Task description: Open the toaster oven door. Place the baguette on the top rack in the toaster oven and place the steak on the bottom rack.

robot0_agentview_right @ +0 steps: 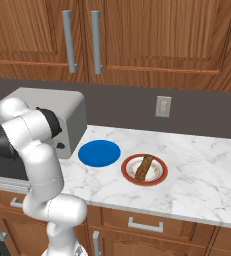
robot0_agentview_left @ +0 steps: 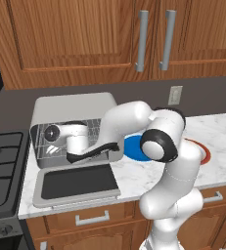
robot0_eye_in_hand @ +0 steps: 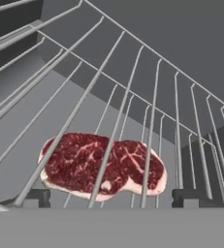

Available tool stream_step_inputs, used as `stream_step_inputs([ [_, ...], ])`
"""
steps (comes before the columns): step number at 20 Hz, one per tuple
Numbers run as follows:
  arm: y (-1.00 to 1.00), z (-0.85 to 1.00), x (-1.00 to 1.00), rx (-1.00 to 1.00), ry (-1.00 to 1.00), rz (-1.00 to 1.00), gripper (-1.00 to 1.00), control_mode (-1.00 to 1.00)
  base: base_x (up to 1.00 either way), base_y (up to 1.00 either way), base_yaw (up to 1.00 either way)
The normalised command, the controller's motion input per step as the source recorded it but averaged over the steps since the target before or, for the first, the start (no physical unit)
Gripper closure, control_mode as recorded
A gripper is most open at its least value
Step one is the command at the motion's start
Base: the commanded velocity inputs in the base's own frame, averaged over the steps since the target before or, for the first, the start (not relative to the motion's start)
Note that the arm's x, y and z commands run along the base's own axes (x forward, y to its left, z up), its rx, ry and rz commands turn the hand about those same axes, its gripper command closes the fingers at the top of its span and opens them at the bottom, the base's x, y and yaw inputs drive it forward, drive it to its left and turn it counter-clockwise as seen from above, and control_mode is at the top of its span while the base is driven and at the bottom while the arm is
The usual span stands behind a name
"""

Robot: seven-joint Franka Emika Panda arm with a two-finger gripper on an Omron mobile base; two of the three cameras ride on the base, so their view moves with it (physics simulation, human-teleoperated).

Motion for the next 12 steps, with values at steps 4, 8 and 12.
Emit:
stream_step_inputs([
  [4,0.1,-0.23,0.0,0.0,0.0,0.0,-1.0,-1.0,0.0,0.0,0.0],
  [8,0.12,-0.23,-0.05,0.0,0.02,0.0,-1.0,-1.0,0.0,0.0,0.0],
  [12,0.11,-0.23,-0.2,0.0,0.04,0.0,-1.0,-1.0,0.0,0.0,0.0],
])
